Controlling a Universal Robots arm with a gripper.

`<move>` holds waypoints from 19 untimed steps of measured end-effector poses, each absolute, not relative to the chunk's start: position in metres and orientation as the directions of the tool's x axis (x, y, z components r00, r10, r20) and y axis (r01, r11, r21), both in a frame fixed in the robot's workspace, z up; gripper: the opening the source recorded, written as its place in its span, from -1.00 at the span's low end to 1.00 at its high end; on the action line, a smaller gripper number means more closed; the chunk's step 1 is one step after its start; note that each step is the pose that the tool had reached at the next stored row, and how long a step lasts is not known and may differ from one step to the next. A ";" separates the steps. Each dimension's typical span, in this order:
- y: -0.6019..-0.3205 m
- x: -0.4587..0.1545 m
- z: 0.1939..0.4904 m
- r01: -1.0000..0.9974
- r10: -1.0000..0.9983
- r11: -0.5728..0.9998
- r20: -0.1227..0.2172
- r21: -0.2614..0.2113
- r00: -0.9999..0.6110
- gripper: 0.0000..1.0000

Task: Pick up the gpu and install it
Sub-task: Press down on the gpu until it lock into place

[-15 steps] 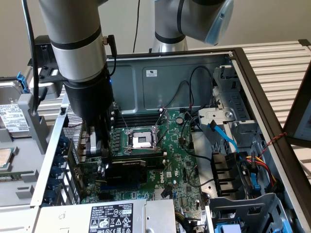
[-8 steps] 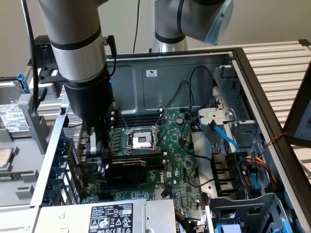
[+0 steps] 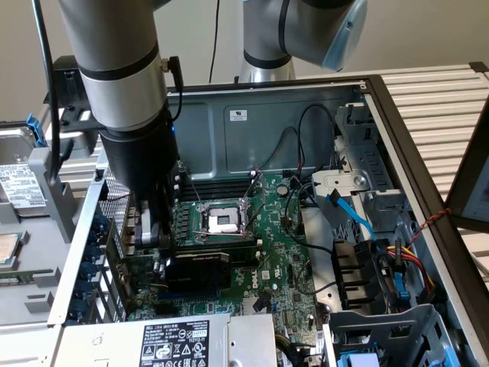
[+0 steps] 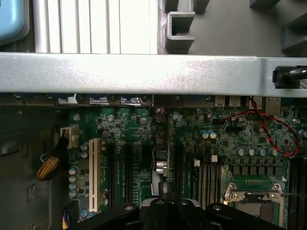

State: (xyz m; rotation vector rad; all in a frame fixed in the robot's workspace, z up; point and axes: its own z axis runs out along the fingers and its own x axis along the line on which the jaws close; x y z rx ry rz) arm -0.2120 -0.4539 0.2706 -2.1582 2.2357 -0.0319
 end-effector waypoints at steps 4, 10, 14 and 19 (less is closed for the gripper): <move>-0.454 -0.212 0.271 -0.999 -0.999 0.035 -0.012 -0.038 -0.035 -0.79; -0.455 -0.212 0.271 -0.999 -0.999 0.036 -0.017 -0.038 -0.035 -0.79; -0.456 -0.212 0.271 -0.999 -0.999 0.034 -0.020 -0.038 -0.033 -0.79; -0.456 -0.212 0.271 -0.999 -0.999 0.030 -0.023 -0.038 -0.029 -0.79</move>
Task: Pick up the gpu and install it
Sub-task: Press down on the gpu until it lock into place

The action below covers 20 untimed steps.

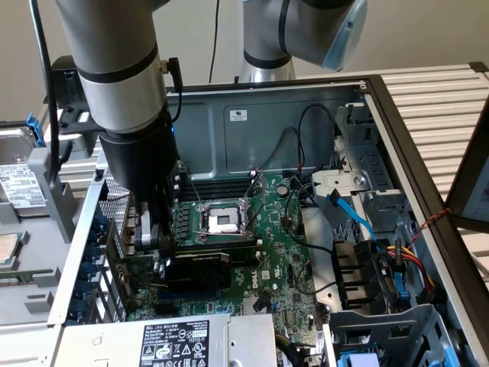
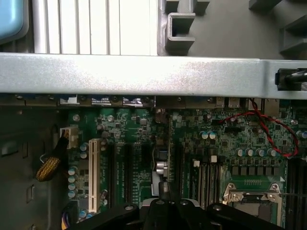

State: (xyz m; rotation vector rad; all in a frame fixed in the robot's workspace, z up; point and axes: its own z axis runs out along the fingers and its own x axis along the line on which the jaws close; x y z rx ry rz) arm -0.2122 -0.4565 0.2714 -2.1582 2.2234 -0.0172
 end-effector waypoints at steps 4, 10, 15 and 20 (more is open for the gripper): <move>-0.456 -0.212 0.271 -0.999 -0.999 0.028 -0.028 -0.038 -0.027 -0.79; -0.457 -0.212 0.271 -0.999 -0.999 0.021 -0.030 -0.038 -0.019 -0.79; -0.457 -0.212 0.271 -0.999 -0.999 0.019 -0.030 -0.038 -0.017 -0.79; -0.457 -0.212 0.271 -0.999 -0.999 0.017 -0.030 -0.038 -0.016 -0.79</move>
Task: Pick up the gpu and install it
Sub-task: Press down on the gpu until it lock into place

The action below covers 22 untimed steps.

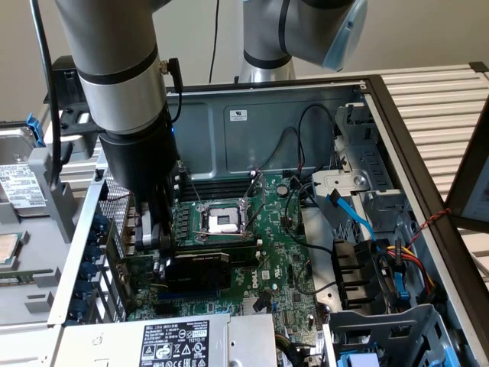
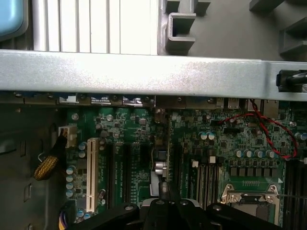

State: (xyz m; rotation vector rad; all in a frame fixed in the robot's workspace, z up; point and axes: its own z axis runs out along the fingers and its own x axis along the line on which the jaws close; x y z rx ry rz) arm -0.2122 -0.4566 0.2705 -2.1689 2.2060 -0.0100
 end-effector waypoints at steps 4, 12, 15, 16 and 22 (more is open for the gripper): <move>-0.457 -0.212 0.270 -0.999 -0.999 0.017 -0.030 -0.038 -0.016 -0.79; -0.457 -0.212 0.270 -0.999 -1.000 0.008 -0.030 -0.038 -0.006 -0.79; -0.457 -0.212 0.270 -0.999 -1.000 -0.005 -0.030 -0.038 0.007 -0.79; -0.457 -0.212 0.270 -0.999 -0.999 -0.010 -0.030 -0.038 0.012 -0.79; -0.457 -0.212 0.270 -0.999 -0.999 -0.016 -0.030 -0.038 0.017 -0.79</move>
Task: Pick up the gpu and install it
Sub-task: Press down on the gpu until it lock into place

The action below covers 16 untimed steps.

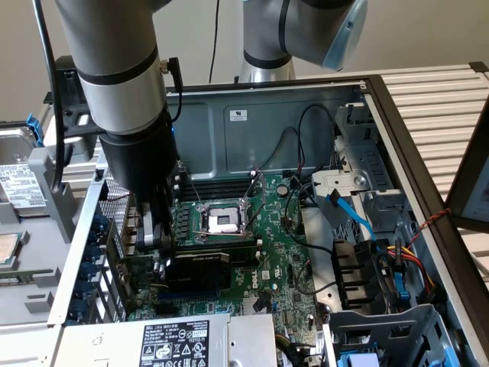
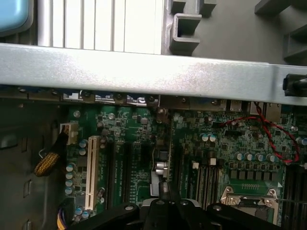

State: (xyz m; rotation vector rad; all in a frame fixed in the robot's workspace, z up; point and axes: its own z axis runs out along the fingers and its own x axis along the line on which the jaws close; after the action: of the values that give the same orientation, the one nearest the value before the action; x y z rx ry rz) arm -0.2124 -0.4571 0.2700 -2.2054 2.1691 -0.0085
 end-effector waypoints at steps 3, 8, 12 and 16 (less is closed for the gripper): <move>-0.458 -0.212 0.270 -0.999 -0.999 -0.016 -0.030 -0.038 0.017 -0.79; -0.458 -0.212 0.270 -0.999 -0.999 -0.016 -0.031 -0.038 0.017 -0.79; -0.459 -0.212 0.270 -0.999 -0.999 -0.016 -0.031 -0.038 0.017 -0.79; -0.459 -0.212 0.270 -0.999 -0.999 -0.016 -0.031 -0.038 0.017 -0.79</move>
State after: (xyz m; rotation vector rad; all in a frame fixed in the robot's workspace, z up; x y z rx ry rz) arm -0.2124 -0.4588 0.2700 -2.2049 2.1687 -0.0075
